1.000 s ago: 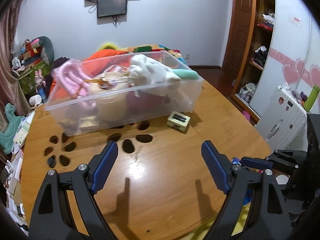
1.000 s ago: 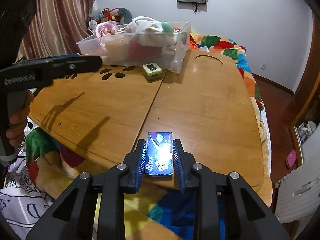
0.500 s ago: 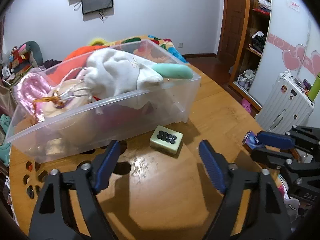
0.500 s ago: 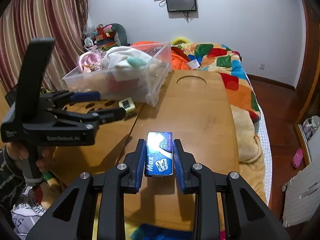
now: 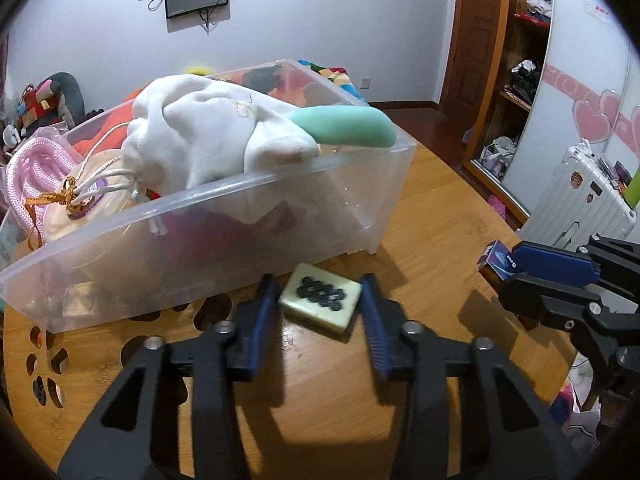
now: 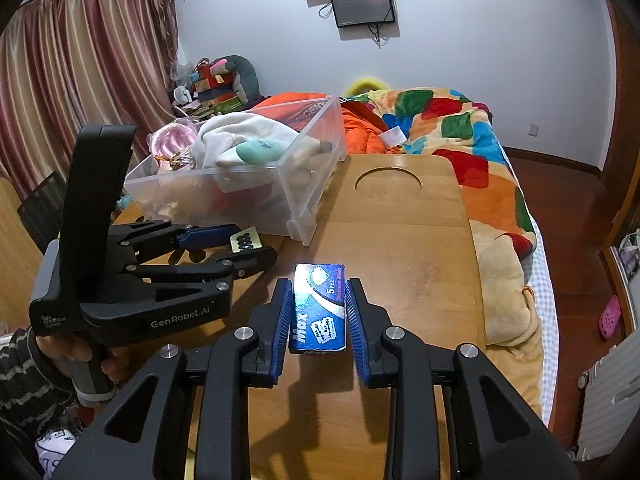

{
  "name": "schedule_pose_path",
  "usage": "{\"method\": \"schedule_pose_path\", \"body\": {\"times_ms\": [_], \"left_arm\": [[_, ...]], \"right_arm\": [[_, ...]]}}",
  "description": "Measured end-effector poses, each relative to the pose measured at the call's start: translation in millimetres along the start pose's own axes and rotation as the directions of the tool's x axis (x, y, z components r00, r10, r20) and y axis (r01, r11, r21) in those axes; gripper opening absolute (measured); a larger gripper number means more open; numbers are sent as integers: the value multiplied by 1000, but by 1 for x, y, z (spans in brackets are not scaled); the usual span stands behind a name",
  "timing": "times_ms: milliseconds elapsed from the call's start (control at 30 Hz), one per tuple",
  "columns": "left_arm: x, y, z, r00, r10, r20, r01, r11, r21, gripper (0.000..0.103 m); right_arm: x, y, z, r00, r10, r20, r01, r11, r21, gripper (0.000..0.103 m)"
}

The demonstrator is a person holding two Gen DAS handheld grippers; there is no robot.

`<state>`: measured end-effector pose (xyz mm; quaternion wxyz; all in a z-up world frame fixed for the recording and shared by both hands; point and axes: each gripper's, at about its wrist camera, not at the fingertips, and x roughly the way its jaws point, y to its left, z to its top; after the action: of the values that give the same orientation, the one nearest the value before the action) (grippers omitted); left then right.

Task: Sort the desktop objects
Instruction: 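Grasp the mahjong tile with the left gripper while the right lifts the card box, then carry the tile and card box over the box and lower them in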

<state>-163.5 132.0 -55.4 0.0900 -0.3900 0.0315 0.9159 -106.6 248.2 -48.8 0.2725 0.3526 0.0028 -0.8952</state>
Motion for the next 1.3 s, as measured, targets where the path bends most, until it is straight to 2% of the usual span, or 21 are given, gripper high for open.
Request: {"method": "schedule_pose_path", "body": {"times_ms": [167,333,533,1033,1300], "left_arm": [[-5,5,-4,999,-54,2,54,998,-13,39],[-19,10,-6,998,-52,35,52,999,-13,39],[-49,23,-5,992,-47,113,48,999,-12,39],[-110,66,0,964,-11,267,22,999,-39,39],[-123,94,11,946,6,325,21,997,-78,39]], "right_arm": [[-4,0,1,1000,-8,5,8,1000,7,25],[-9,5,8,1000,-13,21,13,1000,3,25],[-15,19,22,999,-14,52,15,1000,-15,25],[-20,72,58,992,-7,124,18,996,-87,25],[-13,82,87,987,-2,159,20,994,-111,25]]}}
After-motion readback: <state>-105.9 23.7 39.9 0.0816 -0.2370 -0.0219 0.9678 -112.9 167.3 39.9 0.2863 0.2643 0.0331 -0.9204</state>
